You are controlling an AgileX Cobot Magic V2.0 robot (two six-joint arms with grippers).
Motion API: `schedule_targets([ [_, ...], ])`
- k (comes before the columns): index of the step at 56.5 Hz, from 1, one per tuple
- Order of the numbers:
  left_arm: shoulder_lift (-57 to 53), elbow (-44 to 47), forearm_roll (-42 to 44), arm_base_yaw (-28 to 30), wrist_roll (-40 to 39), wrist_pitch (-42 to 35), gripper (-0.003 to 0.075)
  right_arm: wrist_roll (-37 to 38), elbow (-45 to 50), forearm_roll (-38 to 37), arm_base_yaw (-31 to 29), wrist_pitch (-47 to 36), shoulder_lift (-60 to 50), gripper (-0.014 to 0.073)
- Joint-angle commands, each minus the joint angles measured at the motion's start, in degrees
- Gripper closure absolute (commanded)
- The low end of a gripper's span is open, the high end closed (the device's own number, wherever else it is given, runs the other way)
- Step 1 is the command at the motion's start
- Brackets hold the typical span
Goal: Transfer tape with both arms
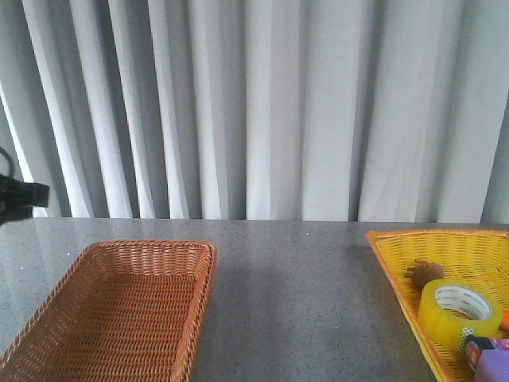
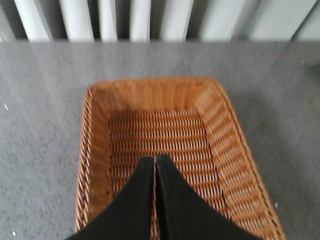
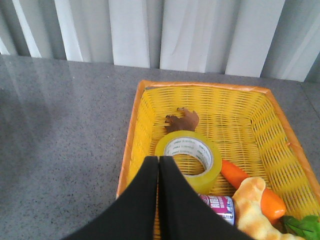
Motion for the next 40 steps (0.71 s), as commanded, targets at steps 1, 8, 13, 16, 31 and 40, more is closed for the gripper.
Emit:
schedule_targets([
  [1,7.38,-10.23,-0.92,-0.04,-0.26,11.60,0.0726,0.03,-2.11,-1.37,0.11,-3.73,1.06,0.0601],
  [8,16.97,-20.37,-4.71,-0.04,0.72,22.35,0.0726,0.14,-2.11,-1.84,0.11,-3.58,2.41,0.0597],
  [13,19.31,-23.22,-12.62,-0.10,5.20,21.44,0.0726,0.14,-2.11,-2.64,0.11,-3.01,3.20,0.0595],
  [16,19.20,-23.67,-19.29,-0.10,9.10,18.92,0.0726,0.14,-2.11,-3.26,0.11,-2.47,3.72,0.0594],
  [31,14.23,-24.24,-31.16,-0.10,16.77,7.59,0.0726,0.44,-2.11,-8.69,0.11,-0.55,5.95,0.0537],
  [40,12.84,-24.24,-27.27,0.00,16.71,6.05,0.0726,4.28,-2.24,-10.71,0.11,-0.94,6.91,0.0454],
])
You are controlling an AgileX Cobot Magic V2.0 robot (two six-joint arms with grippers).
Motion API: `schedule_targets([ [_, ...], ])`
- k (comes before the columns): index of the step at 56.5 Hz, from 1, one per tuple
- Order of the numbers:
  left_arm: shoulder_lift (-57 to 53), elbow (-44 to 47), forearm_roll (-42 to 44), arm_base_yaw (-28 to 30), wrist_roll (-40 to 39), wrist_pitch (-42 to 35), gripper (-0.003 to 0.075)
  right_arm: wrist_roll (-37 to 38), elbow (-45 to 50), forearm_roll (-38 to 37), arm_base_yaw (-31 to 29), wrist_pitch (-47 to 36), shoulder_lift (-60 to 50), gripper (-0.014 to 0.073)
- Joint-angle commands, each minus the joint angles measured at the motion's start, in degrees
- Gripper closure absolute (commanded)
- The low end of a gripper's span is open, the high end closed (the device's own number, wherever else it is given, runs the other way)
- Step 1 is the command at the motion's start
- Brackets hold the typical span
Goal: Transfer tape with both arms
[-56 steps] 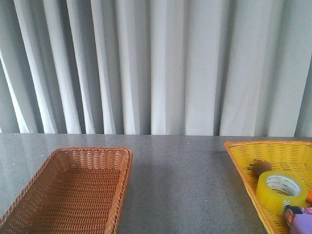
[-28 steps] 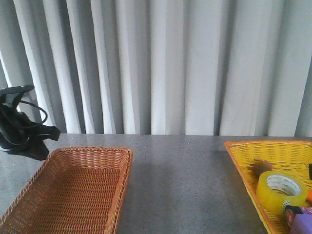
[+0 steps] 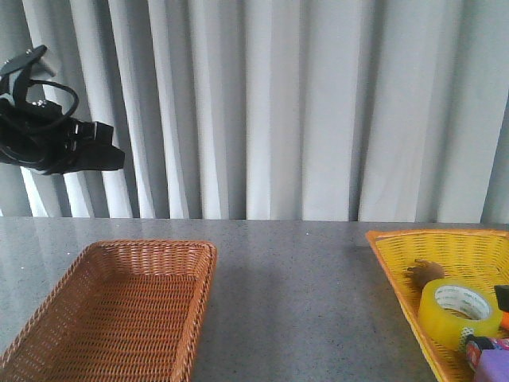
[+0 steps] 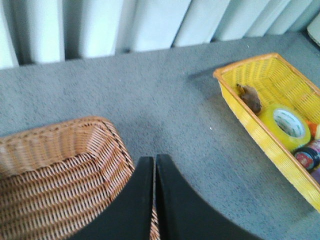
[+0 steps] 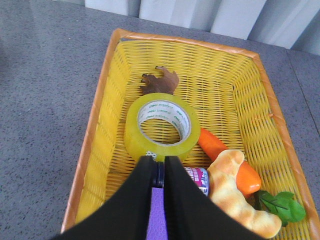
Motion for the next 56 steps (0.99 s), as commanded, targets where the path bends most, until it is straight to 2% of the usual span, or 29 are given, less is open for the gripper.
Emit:
schedule_targets([
  [1,-2.90,-1.62,-0.42,0.00,0.11,-3.41,0.0726,2.38,-2.05,-2.41,0.11,-3.72,-0.23,0.0447],
  [20,-2.71,-1.62,1.20,0.00,0.17,-6.17,0.0720,5.70,-2.32,-3.67,0.11,-3.59,-0.14,0.0190],
  [29,-2.71,-1.62,1.22,0.00,0.17,-9.72,0.0661,5.70,-2.32,-3.67,0.11,-3.54,-0.14,0.0082],
  [37,-2.71,-1.62,1.22,0.00,0.17,-13.08,0.0533,5.76,-2.32,-3.67,0.11,-2.14,-0.14,0.0039],
  [45,-2.69,-1.62,1.15,0.00,-0.06,-14.45,0.0332,6.87,-2.32,-5.29,0.11,-1.08,-0.14,0.0038],
  [52,-2.69,-1.62,1.10,0.00,-0.06,-14.44,0.0159,13.29,-2.32,-10.27,0.11,-1.90,-0.22,0.0040],
  [56,-2.69,-1.62,1.21,0.00,0.19,-14.28,0.0104,17.01,-2.32,-12.45,0.11,-1.89,-0.22,0.0044],
])
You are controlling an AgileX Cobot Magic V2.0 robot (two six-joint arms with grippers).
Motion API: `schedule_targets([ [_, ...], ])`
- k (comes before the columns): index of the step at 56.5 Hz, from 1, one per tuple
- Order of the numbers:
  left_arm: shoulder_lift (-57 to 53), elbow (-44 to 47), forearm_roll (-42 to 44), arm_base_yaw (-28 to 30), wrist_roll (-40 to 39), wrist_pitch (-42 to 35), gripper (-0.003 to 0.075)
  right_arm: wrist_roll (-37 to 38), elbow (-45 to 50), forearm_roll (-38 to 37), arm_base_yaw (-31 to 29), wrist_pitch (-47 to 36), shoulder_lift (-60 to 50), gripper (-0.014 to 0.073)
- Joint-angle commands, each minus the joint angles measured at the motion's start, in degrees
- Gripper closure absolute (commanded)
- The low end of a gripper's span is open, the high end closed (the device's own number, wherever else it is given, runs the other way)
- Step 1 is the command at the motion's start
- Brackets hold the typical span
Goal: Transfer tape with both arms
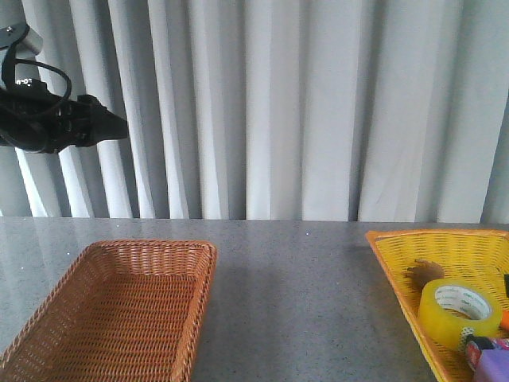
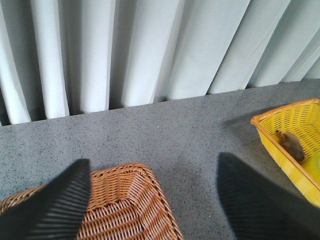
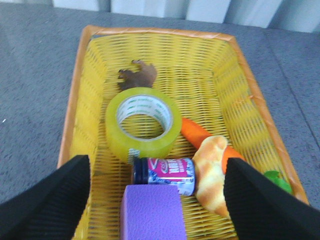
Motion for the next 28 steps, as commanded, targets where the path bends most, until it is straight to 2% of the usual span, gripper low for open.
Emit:
schedule_targets([
  [1,-2.28,-1.56,-2.14,0.00,0.02,-3.50,0.0094,5.69,-2.15,-4.84,0.11,-3.64,-0.84,0.0045],
  [6,-2.28,-1.56,-2.06,0.00,0.02,-3.50,0.0085,9.39,-2.15,-7.08,0.11,-3.74,-0.63,0.0046],
  [12,-2.28,-1.56,-2.11,0.00,-0.03,-3.93,0.0104,9.87,-4.68,-8.11,0.11,-0.71,1.97,0.0046],
  [21,-2.96,-1.62,-0.75,0.00,0.62,-2.05,0.0151,5.31,-12.54,-6.90,0.11,7.93,9.69,0.0046],
  [28,-4.47,-1.86,3.20,0.00,1.98,-0.65,0.0182,0.25,-19.34,-5.29,0.04,10.84,16.36,0.0046],
])
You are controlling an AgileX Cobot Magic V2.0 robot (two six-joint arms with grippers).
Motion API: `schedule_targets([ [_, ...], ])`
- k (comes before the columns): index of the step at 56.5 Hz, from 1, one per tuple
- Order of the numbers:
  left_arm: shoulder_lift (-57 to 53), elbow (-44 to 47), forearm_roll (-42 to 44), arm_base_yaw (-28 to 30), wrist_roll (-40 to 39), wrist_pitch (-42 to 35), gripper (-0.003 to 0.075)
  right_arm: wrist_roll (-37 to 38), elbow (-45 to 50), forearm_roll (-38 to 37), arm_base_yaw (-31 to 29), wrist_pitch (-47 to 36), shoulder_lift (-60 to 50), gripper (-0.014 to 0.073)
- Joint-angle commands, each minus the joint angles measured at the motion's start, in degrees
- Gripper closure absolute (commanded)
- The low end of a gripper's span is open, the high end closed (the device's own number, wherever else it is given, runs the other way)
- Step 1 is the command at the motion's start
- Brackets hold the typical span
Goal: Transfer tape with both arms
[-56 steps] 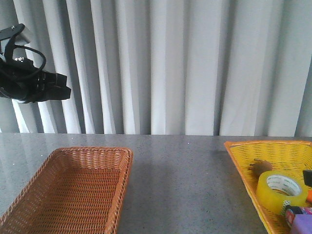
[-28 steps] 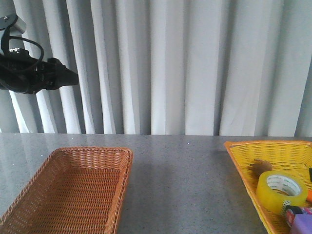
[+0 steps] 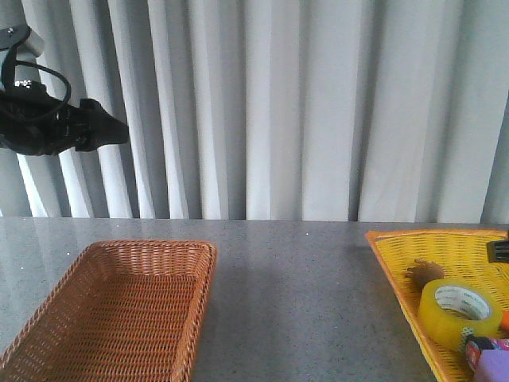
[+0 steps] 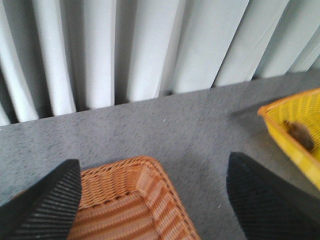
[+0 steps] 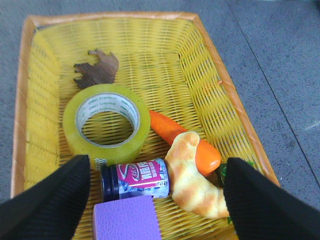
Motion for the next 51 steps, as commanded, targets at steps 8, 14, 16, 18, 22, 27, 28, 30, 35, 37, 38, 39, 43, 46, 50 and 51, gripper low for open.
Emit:
schedule_targets([
  [8,-6.98,-1.86,4.01,0.00,0.87,-2.06,0.0199,-6.55,-10.47,2.80,-3.15,0.30,9.51,0.0046],
  [14,-9.38,-1.86,4.39,0.00,0.87,-1.80,0.0199,-10.42,-12.05,10.95,-8.52,-0.83,14.18,0.0046],
  [16,-10.21,-1.86,4.39,0.00,0.87,-1.38,0.0199,-11.81,-12.05,13.96,-10.53,-1.68,15.59,0.0046],
  [18,-10.79,-1.86,4.32,0.00,0.87,-0.95,0.0199,-13.50,-12.05,17.09,-12.38,-2.53,16.87,0.0046],
  [22,-11.84,-1.86,4.32,0.00,0.87,-0.06,0.0199,-18.05,-12.13,22.44,-15.33,-3.76,19.31,0.0046],
  [27,-12.84,-1.86,4.46,0.00,0.87,0.47,0.0199,-22.52,-12.50,26.67,-17.24,-4.46,22.16,0.0048],
  [28,-13.04,-1.86,4.52,0.00,0.87,0.47,0.0199,-22.92,-12.69,27.05,-17.30,-4.63,22.75,0.0048],
  [30,-13.21,-1.86,4.94,0.00,0.87,0.54,0.0199,-23.42,-13.22,27.13,-17.30,-4.64,23.75,0.0051],
  [35,-13.67,-1.86,6.06,0.00,0.87,1.02,0.0199,-24.13,-15.48,27.00,-17.22,-4.32,25.99,0.0057],
  [37,-13.68,-1.86,6.51,0.00,0.81,1.43,0.0199,-24.13,-16.74,27.17,-17.22,-3.92,26.88,0.0057],
  [38,-13.68,-1.86,6.74,0.00,0.81,1.59,0.0199,-24.13,-17.56,27.19,-17.22,-3.73,27.22,0.0057],
  [39,-13.73,-1.86,7.09,0.00,0.81,1.86,0.0199,-24.13,-18.10,27.19,-17.22,-3.42,27.75,0.0057],
  [43,-13.73,-1.86,7.87,0.00,0.81,2.68,0.0199,-24.77,-20.84,27.38,-17.22,-1.94,29.44,0.0057],
  [46,-13.73,-1.86,8.31,0.00,0.76,3.06,0.0199,-24.77,-22.64,27.43,-17.22,-1.04,30.59,0.0057],
  [50,-13.73,-1.86,8.31,0.00,0.25,2.95,0.0199,-25.16,-24.19,27.71,-17.22,-0.72,32.04,0.0057],
  [51,-13.73,-1.86,8.31,0.00,-0.02,2.85,0.0199,-25.30,-24.53,27.70,-17.05,-0.63,32.48,0.0057],
])
